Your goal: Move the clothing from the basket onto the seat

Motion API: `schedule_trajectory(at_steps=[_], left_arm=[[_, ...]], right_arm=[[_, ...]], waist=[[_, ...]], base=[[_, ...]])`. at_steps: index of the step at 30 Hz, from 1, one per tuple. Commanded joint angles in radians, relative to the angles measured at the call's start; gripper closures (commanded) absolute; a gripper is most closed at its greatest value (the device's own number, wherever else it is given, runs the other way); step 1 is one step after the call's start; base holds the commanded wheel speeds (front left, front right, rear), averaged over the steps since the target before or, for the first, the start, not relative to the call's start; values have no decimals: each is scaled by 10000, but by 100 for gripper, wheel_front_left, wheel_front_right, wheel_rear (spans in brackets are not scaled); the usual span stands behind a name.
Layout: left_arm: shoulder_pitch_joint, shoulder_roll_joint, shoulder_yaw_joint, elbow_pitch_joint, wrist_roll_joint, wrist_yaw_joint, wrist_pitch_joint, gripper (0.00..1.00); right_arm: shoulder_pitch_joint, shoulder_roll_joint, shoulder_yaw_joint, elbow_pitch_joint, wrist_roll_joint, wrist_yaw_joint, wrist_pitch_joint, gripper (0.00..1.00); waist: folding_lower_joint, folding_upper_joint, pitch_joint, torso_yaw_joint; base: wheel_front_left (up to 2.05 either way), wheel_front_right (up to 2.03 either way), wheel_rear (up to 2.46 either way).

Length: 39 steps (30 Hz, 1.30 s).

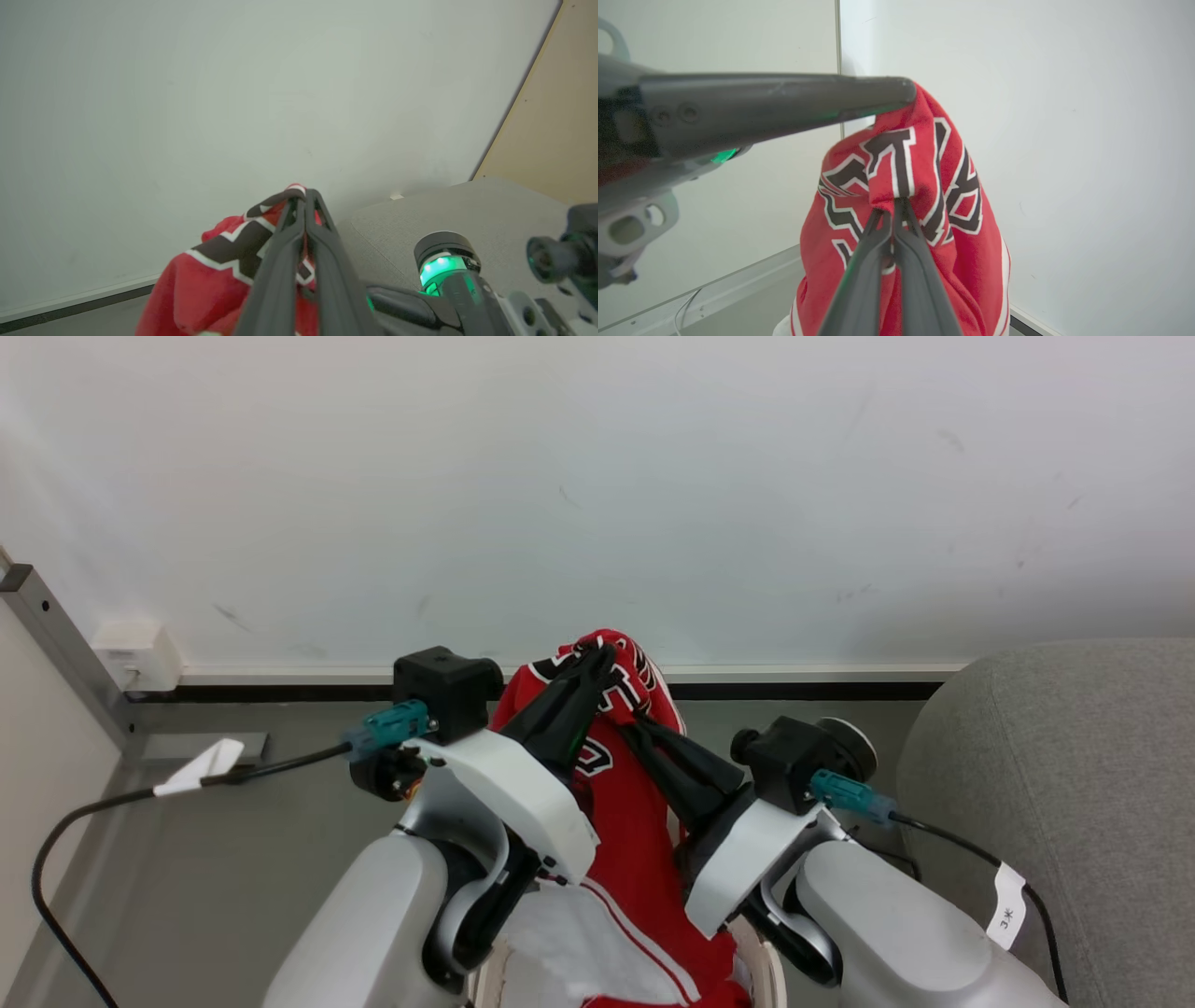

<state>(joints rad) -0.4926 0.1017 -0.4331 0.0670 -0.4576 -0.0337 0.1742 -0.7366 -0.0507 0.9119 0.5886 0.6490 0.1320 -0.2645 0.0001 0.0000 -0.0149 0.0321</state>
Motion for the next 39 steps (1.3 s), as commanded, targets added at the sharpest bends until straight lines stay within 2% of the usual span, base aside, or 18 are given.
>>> schedule_trajectory(at_steps=[1,3,4,5,6,7,26,31,39], left_arm=[[-91,47,10,31,63,35,-72,100],[-85,69,11,63,127,86,-143,100],[-82,96,7,76,157,98,-191,85],[-68,122,-2,95,191,112,-201,56],[-65,184,-55,129,277,99,-186,9],[-71,247,-90,155,339,115,-153,0],[117,415,-196,157,392,311,-298,0],[286,566,-250,42,413,263,-405,0],[738,741,-313,-173,424,252,-669,0]], right_arm=[[100,-3,-147,-72,-139,-25,1,100],[218,-3,-373,-152,-183,-25,1,100],[245,-3,-458,-165,-230,-25,1,100],[275,-3,-562,-167,-262,-25,1,100],[305,-4,-661,-169,-280,-25,1,100],[334,0,-742,-179,-290,-25,1,100],[669,-72,-1846,-363,-605,-25,-1,100],[705,-252,-2107,-661,-770,-25,-1,100],[783,-724,-2222,-1348,-922,-25,-1,100]], waist=[[-1,0,3,-12],[-1,0,2,-43],[-1,0,1,-63],[-1,0,-2,-86],[-1,0,-7,-108],[-1,0,-12,-128],[-1,0,-30,-557],[-1,0,82,-1013],[-1,0,323,-2167]], base=[[0,0,0],[0,0,0],[0,0,0],[0,0,0],[0,0,0],[0,0,0],[0,0,0],[0,0,0],[0,0,0]])
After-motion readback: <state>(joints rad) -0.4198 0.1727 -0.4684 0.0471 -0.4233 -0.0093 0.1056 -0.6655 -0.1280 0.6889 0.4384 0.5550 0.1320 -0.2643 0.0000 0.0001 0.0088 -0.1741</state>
